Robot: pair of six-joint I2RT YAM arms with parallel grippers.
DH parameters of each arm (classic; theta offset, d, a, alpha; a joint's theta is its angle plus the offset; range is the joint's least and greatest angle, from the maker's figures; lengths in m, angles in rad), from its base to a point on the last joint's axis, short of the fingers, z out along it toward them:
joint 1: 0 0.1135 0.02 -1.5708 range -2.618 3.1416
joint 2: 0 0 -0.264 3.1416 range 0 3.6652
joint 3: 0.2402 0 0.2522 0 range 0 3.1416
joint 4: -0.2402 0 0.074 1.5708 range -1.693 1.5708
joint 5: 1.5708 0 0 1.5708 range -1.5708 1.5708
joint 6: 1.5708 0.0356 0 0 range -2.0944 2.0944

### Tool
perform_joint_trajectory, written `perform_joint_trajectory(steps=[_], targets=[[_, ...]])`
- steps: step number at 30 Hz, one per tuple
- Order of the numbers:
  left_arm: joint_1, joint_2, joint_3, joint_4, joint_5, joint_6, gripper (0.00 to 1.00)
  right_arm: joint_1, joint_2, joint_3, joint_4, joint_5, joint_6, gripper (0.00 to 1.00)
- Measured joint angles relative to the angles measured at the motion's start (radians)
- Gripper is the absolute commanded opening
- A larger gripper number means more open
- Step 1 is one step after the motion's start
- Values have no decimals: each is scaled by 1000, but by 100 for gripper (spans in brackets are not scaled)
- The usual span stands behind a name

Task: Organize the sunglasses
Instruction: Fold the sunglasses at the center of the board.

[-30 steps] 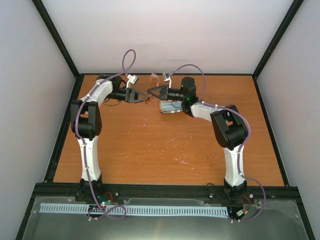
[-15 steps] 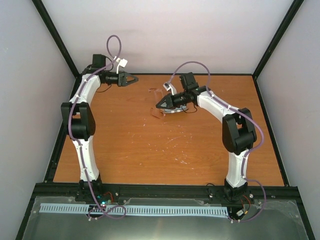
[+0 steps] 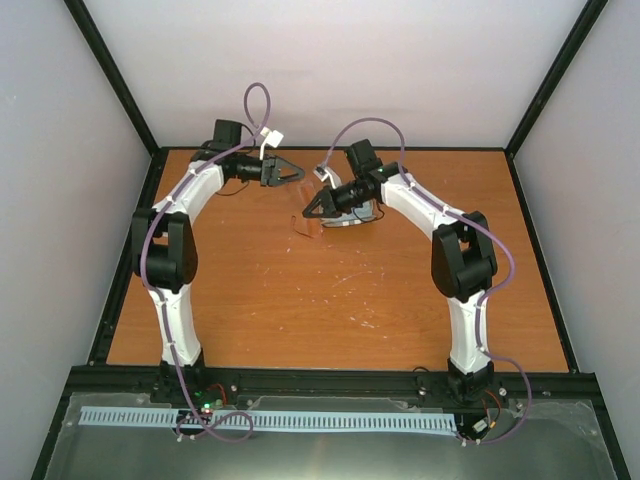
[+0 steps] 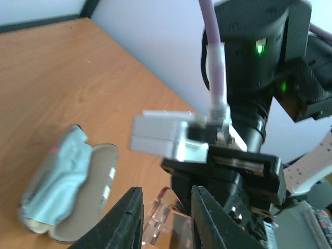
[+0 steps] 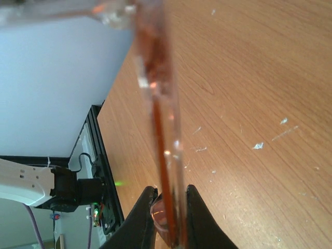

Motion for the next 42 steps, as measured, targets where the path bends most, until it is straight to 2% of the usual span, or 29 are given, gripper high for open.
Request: perform_joint_trajectory(steps=[5,10,23,36,42], targets=[[-19,-59,-127,93,11,-31,27,5,29,74,-35,-7,27,3],[6,-101,-192,164,11,-47,27,26,66,154,-68,-11,56,3],[4,-122,-207,214,-17,-46,28,27,70,192,-92,-3,143,3],[15,-170,-256,281,-136,-41,31,23,142,229,85,-166,451,3],[15,-179,-240,285,-148,-30,35,21,151,277,50,-162,461,3]])
